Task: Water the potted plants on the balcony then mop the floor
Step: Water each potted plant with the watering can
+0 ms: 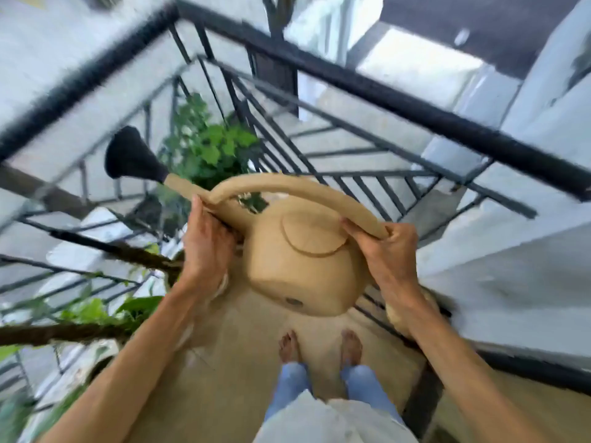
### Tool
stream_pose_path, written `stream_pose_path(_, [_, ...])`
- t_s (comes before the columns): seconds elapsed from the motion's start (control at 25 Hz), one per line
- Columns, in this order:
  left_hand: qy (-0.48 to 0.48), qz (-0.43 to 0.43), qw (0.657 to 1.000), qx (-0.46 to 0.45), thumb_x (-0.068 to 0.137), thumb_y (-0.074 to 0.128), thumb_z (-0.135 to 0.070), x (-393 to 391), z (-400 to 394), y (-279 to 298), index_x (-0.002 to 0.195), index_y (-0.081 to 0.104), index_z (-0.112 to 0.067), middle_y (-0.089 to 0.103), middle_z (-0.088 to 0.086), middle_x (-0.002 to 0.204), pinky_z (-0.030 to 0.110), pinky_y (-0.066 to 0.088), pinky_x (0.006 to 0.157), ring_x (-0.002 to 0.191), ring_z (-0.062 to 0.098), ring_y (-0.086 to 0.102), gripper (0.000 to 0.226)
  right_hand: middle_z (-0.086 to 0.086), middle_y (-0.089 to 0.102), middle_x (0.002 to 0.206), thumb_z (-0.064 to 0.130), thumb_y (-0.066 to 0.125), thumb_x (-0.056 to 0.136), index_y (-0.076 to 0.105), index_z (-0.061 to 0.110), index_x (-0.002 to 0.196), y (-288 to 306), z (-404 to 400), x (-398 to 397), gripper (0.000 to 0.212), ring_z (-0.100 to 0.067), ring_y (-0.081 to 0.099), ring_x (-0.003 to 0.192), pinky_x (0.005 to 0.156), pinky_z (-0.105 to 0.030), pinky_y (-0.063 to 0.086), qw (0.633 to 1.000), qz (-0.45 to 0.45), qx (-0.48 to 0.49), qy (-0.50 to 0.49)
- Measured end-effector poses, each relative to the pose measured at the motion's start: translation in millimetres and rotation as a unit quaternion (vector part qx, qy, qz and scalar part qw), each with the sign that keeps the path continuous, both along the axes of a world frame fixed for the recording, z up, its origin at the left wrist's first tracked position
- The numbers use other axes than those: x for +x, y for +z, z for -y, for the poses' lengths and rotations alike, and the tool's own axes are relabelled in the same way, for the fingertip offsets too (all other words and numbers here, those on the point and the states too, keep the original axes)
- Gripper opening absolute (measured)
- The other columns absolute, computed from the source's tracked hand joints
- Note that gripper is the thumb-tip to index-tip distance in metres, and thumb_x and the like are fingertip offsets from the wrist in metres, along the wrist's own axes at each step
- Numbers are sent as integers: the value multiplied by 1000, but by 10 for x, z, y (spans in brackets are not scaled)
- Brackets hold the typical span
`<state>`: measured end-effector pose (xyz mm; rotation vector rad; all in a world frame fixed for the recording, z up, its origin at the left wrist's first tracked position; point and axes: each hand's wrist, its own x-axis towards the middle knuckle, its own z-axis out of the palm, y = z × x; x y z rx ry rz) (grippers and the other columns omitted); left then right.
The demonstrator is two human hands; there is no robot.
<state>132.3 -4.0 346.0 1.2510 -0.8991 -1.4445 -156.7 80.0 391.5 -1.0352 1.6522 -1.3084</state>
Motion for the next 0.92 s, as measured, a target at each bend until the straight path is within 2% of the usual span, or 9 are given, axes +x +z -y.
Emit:
stream_pose_path(0.04, [-4, 8, 999, -38, 113, 33, -40, -144, -141, 462, 120, 61, -19, 69, -15, 110, 23, 46, 111, 115, -4, 62, 36, 7, 40, 41, 48, 90, 73, 46, 15, 40, 274, 14, 88, 64, -11, 34, 42, 46, -27, 30, 1000, 9, -13, -9])
stream_pose_path(0.16, [50, -51, 997, 30, 106, 26, -64, -138, -307, 1182, 112, 75, -15, 72, 13, 120, 55, 37, 119, 126, 33, 60, 70, -7, 46, 45, 66, 86, 66, 52, 5, 45, 852, -6, 297, 72, -14, 39, 48, 51, -33, 33, 1000, -12, -23, -8])
stream_pose_path(0.32, [120, -64, 991, 4, 106, 23, -64, 14, -554, 1509, 107, 82, -22, 71, 20, 127, 50, 45, 112, 124, 30, 66, 72, 6, 45, 44, 57, 89, 67, 55, 16, 41, 1364, 31, 428, 59, -12, 39, 45, 50, -30, 32, 996, -29, -73, 46])
stream_pose_path(0.44, [200, -108, 972, -67, 104, 42, -61, 105, -904, 1706, 134, 60, 0, 69, 26, 120, 61, 44, 112, 114, 35, 67, 70, -18, 51, 55, 61, 92, 60, 63, -7, 60, 1538, 37, 448, 73, -20, 44, 52, 55, -38, 34, 990, 43, -73, 109])
stream_pose_path(0.52, [268, -116, 952, -93, 106, 44, -55, 54, -1153, 1850, 110, 73, -10, 73, 19, 99, 59, 49, 107, 99, 33, 67, 54, -27, 54, 61, 67, 91, 56, 62, -16, 73, 1594, 11, 481, 90, -34, 46, 55, 57, -44, 37, 985, 50, -78, 145])
stream_pose_path(0.6, [328, -104, 931, -126, 108, 41, -49, -73, -1511, 1943, 90, 75, -18, 72, 13, 89, 51, 54, 98, 92, 30, 67, 50, -34, 52, 64, 67, 89, 58, 63, -18, 76, 1633, -83, 490, 90, -45, 47, 57, 56, -50, 39, 974, 45, -82, 208])
stream_pose_path(0.68, [364, -105, 913, -148, 107, 43, -49, -180, -1863, 1973, 100, 68, -7, 70, 14, 91, 48, 57, 92, 90, 29, 67, 49, -28, 40, 53, 63, 88, 63, 61, -13, 64, 1643, -219, 423, 81, -39, 35, 49, 49, -48, 31, 962, 47, -85, 254])
stream_pose_path(0.8, [460, -93, 867, -167, 98, 51, -55, -237, -2531, 1996, 118, 57, -3, 64, 22, 95, 45, 58, 85, 91, 32, 65, 57, -1, 26, 47, 52, 91, 68, 38, 10, 43, 1735, -458, 493, 72, -19, 23, 49, 49, -32, 18, 924, 60, -92, 366])
stream_pose_path(0.92, [529, -90, 824, -179, 101, 49, -54, -364, -3167, 2041, 113, 62, -8, 63, 25, 99, 52, 57, 93, 99, 37, 63, 49, 3, 25, 46, 39, 90, 71, 35, 19, 42, 1860, -677, 703, 65, -17, 23, 47, 47, -24, 18, 881, 80, -87, 459])
